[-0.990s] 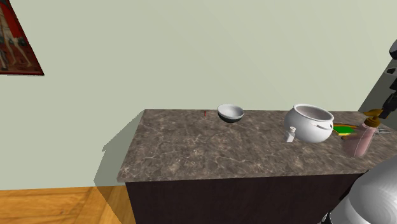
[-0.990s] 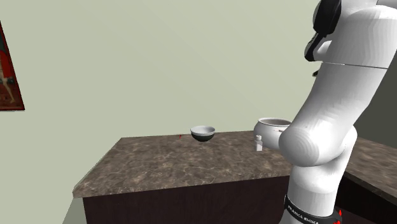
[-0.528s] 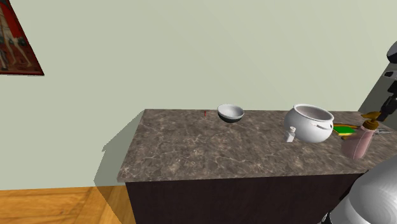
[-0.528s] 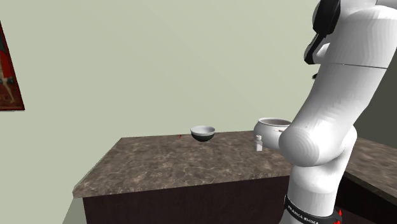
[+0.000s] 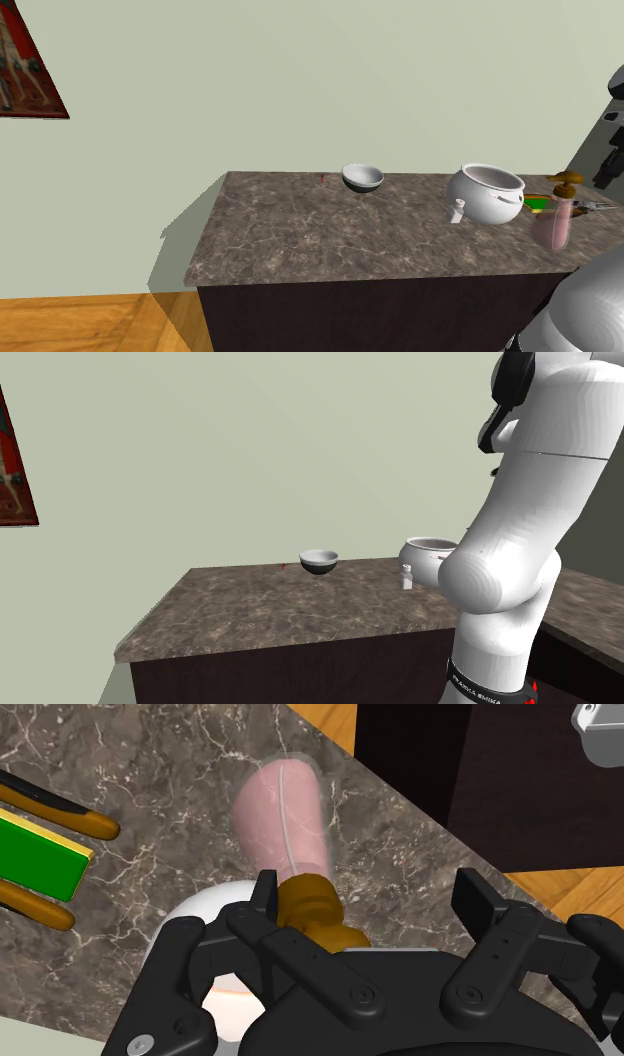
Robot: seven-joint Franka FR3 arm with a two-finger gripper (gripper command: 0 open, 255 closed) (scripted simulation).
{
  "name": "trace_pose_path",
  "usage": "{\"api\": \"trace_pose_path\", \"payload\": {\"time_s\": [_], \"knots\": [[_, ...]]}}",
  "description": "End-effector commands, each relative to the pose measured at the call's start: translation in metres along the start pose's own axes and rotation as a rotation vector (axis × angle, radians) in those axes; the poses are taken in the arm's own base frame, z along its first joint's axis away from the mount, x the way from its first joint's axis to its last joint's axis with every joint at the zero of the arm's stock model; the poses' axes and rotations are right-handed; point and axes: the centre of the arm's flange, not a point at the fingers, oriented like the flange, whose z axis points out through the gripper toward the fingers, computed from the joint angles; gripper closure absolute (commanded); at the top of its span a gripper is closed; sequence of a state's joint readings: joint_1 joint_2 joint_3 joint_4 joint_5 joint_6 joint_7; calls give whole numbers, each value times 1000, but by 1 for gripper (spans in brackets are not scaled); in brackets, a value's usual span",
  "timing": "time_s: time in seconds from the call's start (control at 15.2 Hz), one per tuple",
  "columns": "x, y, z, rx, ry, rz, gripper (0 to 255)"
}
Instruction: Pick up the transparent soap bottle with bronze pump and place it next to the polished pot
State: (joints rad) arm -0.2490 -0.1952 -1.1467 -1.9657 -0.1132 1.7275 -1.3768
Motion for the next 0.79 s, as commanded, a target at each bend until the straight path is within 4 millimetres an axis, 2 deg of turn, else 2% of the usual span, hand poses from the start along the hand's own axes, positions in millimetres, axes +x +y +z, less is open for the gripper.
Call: {"api": "trace_pose_path", "payload": {"time_s": [0.0, 0.2, 0.73], "knots": [[0, 0, -13, 0, 0, 0, 0], [0, 0, -50, 0, 0, 0, 0], [0, 0, -50, 0, 0, 0, 0]]}}
